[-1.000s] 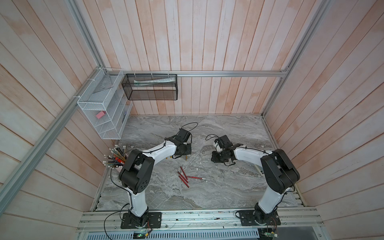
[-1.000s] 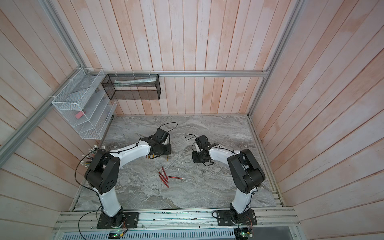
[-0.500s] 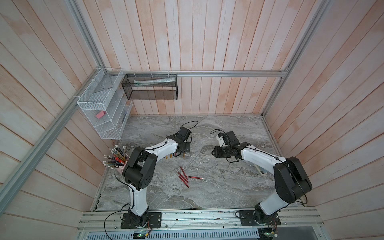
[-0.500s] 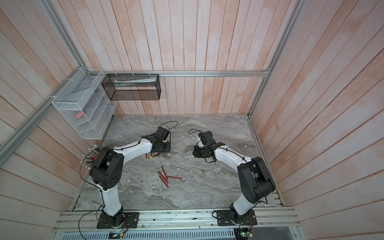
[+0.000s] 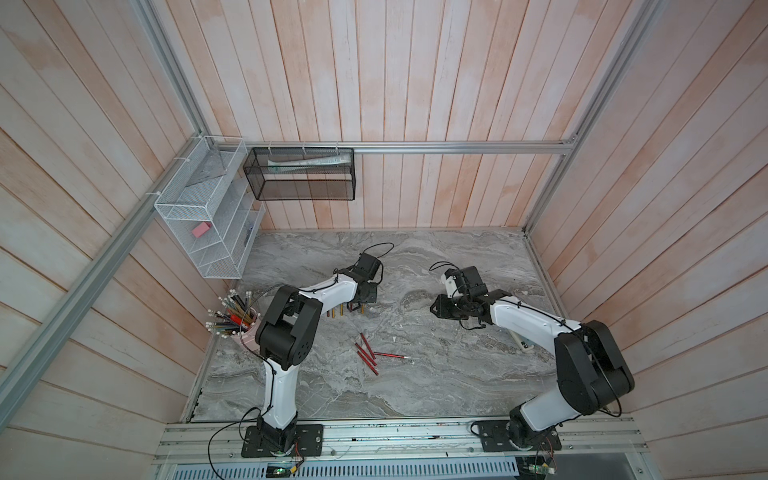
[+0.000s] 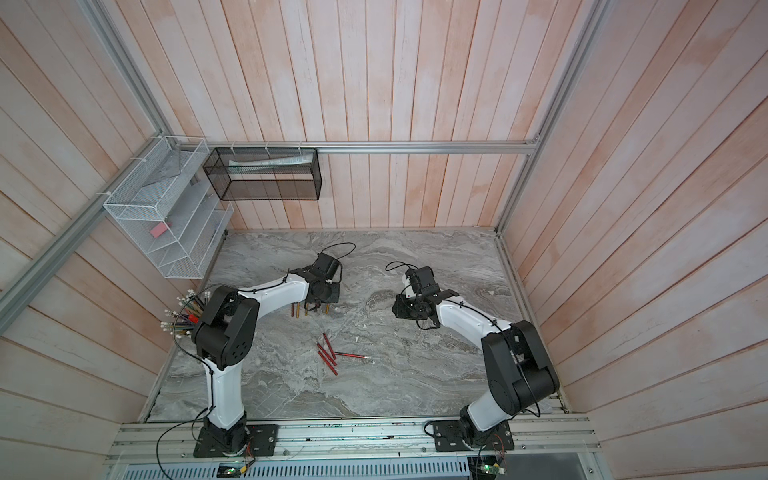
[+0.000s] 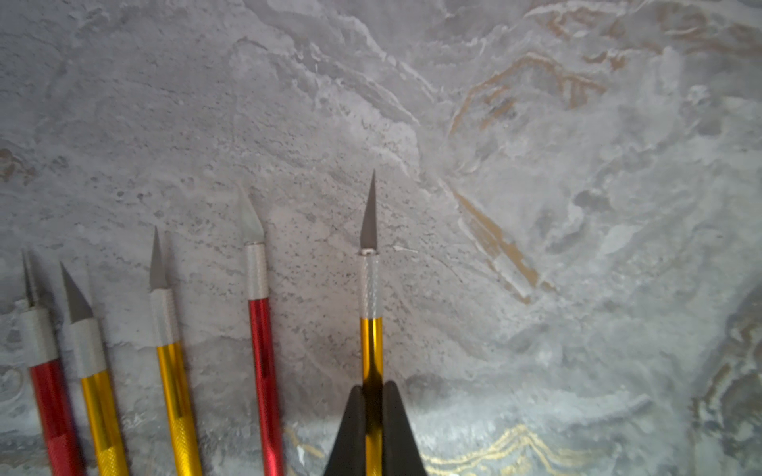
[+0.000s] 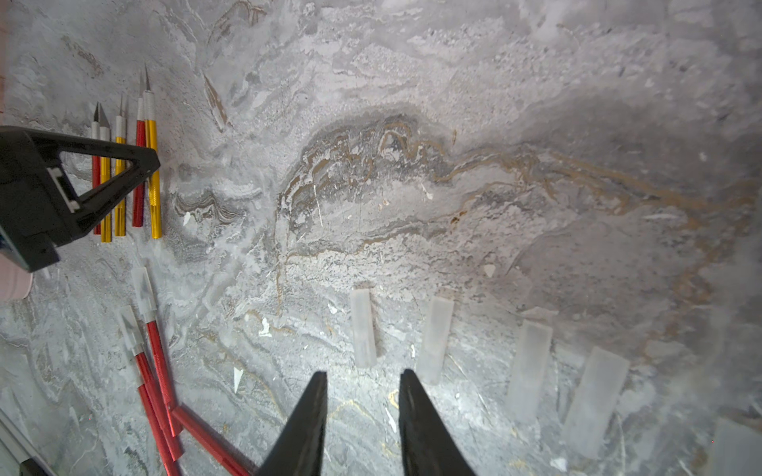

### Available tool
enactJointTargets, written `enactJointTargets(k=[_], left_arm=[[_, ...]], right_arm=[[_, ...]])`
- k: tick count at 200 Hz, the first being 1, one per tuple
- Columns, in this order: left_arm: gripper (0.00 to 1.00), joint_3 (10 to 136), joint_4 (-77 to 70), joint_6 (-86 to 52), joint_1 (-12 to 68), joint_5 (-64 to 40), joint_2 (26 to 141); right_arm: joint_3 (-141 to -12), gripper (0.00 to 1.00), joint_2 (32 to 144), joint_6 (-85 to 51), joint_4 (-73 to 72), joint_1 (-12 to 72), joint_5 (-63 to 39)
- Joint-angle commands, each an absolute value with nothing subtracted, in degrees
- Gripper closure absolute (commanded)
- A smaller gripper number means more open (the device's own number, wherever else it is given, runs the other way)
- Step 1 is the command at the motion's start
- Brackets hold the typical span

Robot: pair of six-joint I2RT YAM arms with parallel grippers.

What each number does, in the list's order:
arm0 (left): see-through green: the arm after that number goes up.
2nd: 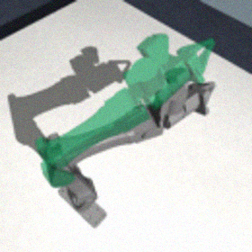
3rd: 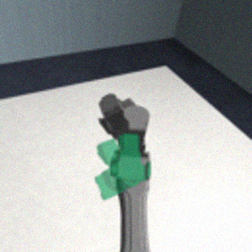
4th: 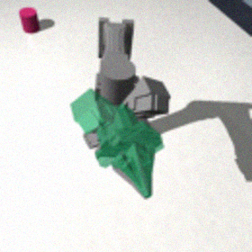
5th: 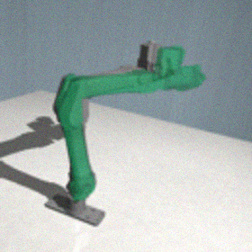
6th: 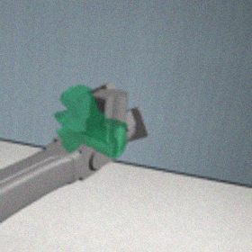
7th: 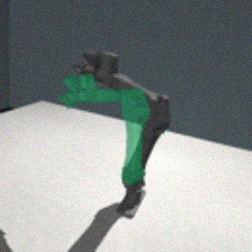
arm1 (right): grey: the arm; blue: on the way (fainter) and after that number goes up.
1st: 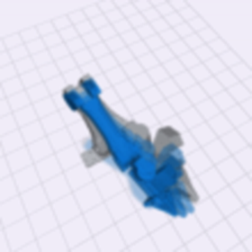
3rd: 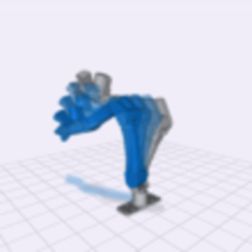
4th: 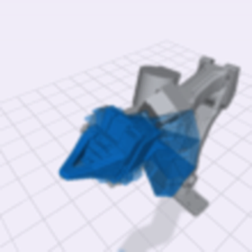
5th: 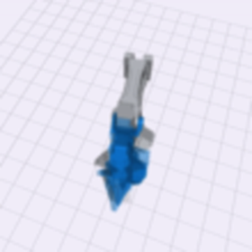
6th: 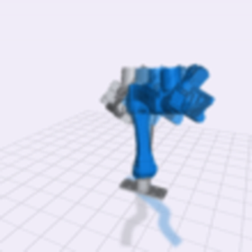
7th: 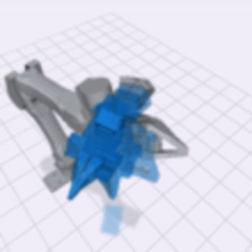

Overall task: Remove protective caps from carving knives
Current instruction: Place the carving knife at the center of the board.

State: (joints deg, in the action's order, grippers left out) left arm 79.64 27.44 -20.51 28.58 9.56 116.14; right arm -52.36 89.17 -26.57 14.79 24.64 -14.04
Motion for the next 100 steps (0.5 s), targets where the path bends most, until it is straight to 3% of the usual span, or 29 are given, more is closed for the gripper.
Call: enactJointTargets(k=[1, 38, 81, 100], left_arm=[[1.0, 81.58, 27.18, -19.59, 28.16, 10.88, 117.83], [0.97, 81.99, 27.07, -19.69, 27.94, 11.03, 118.99], [0.84, 81.77, 27.42, -20.08, 27.88, 11.11, 119.37], [0.83, 81.63, 27.25, -20.12, 27.89, 11.02, 119.5]], right_arm=[[-51.73, 0.68, 87.62, -26.92, 14.15, 24.34, -14.77], [-51.42, 0.68, 87.37, -26.98, 13.97, 24.26, -14.85], [-51.16, 0.68, 87.19, -27.07, 13.96, 24.22, -14.94], [-51.07, 0.68, 87.01, -27.16, 13.8, 24.17, -15.03]])
